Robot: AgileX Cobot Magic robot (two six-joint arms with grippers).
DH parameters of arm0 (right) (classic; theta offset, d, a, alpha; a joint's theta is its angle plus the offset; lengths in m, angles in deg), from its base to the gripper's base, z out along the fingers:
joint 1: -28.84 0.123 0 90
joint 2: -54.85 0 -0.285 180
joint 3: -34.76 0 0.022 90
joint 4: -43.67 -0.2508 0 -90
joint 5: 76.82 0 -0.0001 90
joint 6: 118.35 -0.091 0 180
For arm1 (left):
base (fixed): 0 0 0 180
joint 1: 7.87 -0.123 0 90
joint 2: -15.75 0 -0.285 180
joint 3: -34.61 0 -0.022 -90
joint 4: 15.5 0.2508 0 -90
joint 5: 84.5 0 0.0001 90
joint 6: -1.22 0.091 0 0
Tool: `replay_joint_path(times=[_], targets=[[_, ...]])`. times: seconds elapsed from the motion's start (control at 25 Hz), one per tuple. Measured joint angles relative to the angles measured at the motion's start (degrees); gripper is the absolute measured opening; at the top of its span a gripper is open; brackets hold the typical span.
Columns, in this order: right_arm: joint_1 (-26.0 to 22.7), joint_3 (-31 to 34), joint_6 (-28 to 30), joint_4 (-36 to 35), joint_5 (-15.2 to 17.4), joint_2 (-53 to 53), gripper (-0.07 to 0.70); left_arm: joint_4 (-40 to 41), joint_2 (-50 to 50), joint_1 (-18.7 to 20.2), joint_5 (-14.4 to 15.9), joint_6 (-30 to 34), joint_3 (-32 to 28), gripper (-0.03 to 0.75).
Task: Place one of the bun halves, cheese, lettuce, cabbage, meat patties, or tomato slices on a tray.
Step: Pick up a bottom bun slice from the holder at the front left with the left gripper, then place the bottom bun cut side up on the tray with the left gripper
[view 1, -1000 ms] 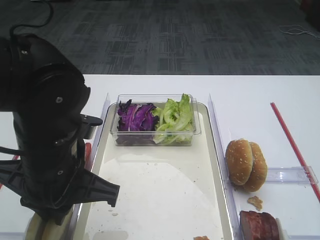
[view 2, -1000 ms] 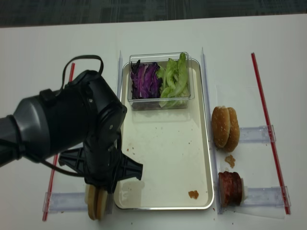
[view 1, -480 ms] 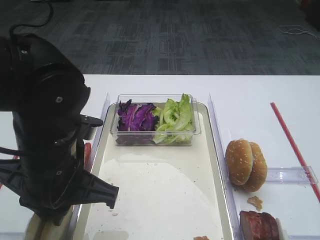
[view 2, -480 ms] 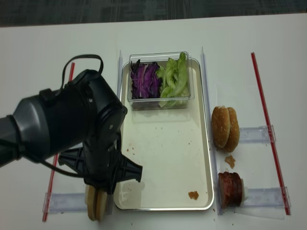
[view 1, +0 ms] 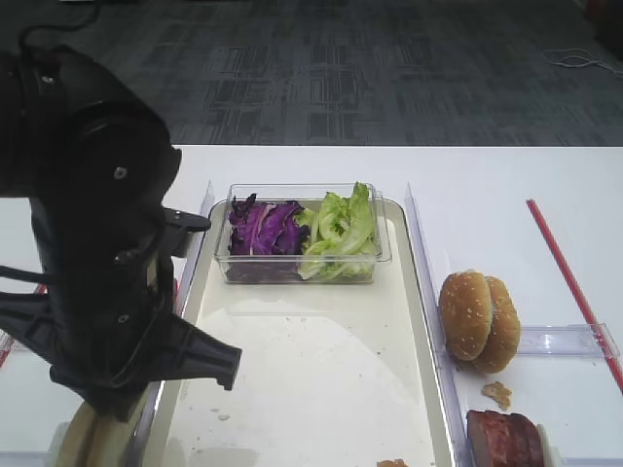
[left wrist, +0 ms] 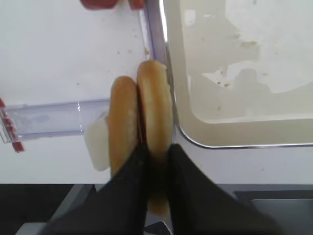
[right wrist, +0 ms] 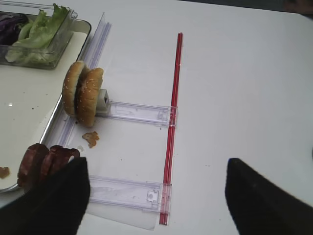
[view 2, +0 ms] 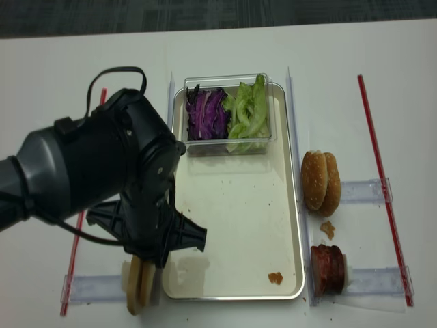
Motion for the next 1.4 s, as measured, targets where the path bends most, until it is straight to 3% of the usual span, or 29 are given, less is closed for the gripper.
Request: replay_joint_path(times=[0.8,1.4], targets=[[0.0,0.0,-0.2,0.0,0.0,0.0,0.578,-1.2,0.0,0.0,0.3,0.8,2.7,0.073],[0.0,0.0,-0.2,0.0,0.0,0.0,0.578,-2.4,0.0,0.0,0.5,2.3,9.7,0.071]])
